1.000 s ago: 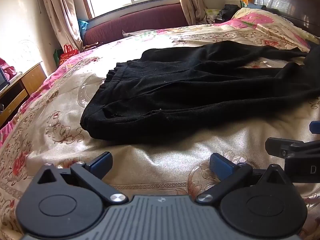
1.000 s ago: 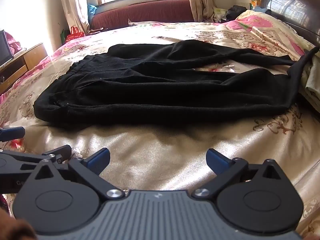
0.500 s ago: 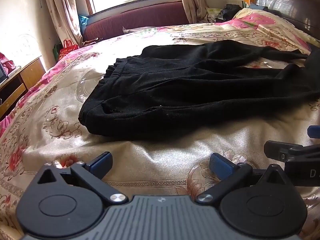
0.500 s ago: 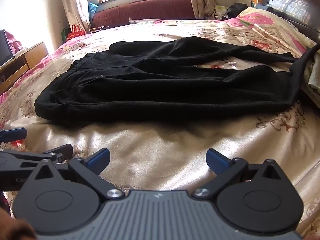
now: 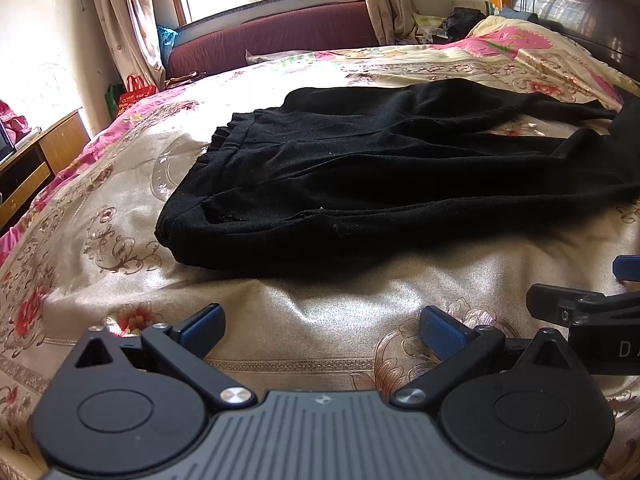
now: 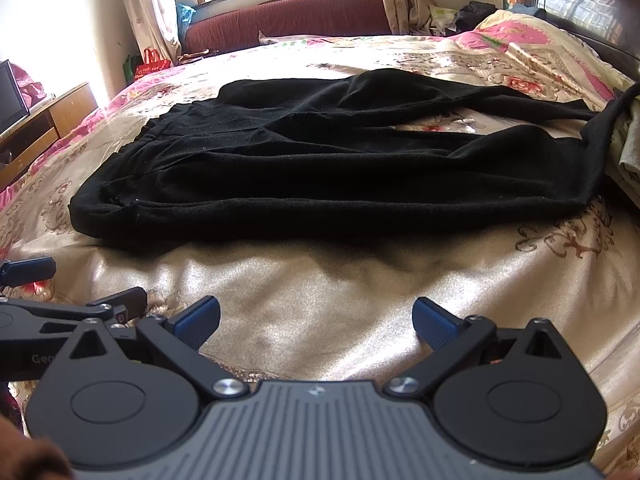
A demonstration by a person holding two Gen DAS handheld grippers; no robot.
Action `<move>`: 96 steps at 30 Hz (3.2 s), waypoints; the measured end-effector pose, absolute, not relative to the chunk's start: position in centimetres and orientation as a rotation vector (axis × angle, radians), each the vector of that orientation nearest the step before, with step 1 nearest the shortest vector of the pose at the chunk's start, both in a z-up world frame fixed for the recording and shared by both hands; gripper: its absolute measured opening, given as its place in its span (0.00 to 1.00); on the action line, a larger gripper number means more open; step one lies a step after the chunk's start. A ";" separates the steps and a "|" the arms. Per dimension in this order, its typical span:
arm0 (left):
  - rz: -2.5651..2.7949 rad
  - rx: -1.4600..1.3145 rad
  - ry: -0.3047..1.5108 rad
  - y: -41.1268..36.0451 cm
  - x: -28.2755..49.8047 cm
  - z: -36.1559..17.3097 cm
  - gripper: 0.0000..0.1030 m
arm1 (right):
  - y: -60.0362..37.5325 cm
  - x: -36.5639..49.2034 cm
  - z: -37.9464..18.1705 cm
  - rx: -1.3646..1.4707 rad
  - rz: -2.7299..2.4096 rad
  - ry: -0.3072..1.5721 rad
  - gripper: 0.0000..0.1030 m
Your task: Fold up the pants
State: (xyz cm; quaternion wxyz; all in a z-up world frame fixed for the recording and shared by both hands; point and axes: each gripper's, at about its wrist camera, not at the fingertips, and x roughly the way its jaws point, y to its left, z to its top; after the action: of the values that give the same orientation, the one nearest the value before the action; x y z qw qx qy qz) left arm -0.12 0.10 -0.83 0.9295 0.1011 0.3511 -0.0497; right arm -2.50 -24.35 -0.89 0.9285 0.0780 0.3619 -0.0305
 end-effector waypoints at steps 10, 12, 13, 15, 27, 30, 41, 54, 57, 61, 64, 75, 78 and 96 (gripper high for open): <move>-0.100 0.209 0.672 1.5 0.9 -0.1 1.00 | -23.6 -1.7 0.1 0.086 -0.037 0.698 0.99; -0.084 0.201 0.670 2.4 1.8 0.1 1.00 | -22.9 -1.0 0.4 0.033 -0.015 0.672 0.99; -0.071 0.194 0.670 2.9 2.3 0.2 1.00 | -22.6 -0.7 0.5 -0.002 -0.004 0.662 0.99; -0.039 0.175 0.667 4.2 3.5 0.5 1.00 | -21.9 0.3 0.4 -0.059 0.023 0.656 0.99; -0.089 0.174 0.661 8.7 9.3 0.0 1.00 | -19.8 4.6 -0.2 -0.229 0.183 0.642 0.99; -0.123 0.198 0.698 8.9 10.3 -0.7 1.00 | -18.5 5.5 -0.3 -0.278 0.240 0.634 0.98; -0.221 0.181 0.797 10.3 12.2 -2.4 0.88 | -15.3 8.7 -1.5 -0.359 0.394 0.703 0.68; -0.189 0.101 0.779 14.5 11.0 0.2 0.41 | -13.1 9.6 -0.2 -0.194 0.479 0.817 0.15; -0.169 0.136 0.778 16.2 9.9 0.7 0.41 | -11.5 8.9 0.1 -0.183 0.526 0.818 0.15; -0.110 0.169 0.790 18.8 8.6 0.8 0.41 | -8.7 8.2 0.3 -0.175 0.585 0.803 0.14; -0.061 0.179 0.797 20.2 7.6 0.8 0.41 | -6.7 7.7 0.3 -0.151 0.625 0.816 0.17; -0.014 0.212 0.735 18.6 4.8 3.3 0.46 | -12.7 4.4 3.6 0.000 0.483 0.727 0.45; -0.018 0.216 0.713 17.3 3.7 4.3 0.46 | -19.2 3.4 3.8 0.049 0.277 0.716 0.46; -0.588 0.325 0.714 -8.0 3.8 4.3 0.46 | -52.7 2.9 1.2 0.633 -0.557 0.596 0.42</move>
State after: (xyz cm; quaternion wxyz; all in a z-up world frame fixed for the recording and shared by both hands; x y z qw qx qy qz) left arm 3.81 -8.04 4.26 0.8821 0.1562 0.3431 -0.2824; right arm 2.89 -52.68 1.19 0.8697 0.3027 0.2848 -0.2661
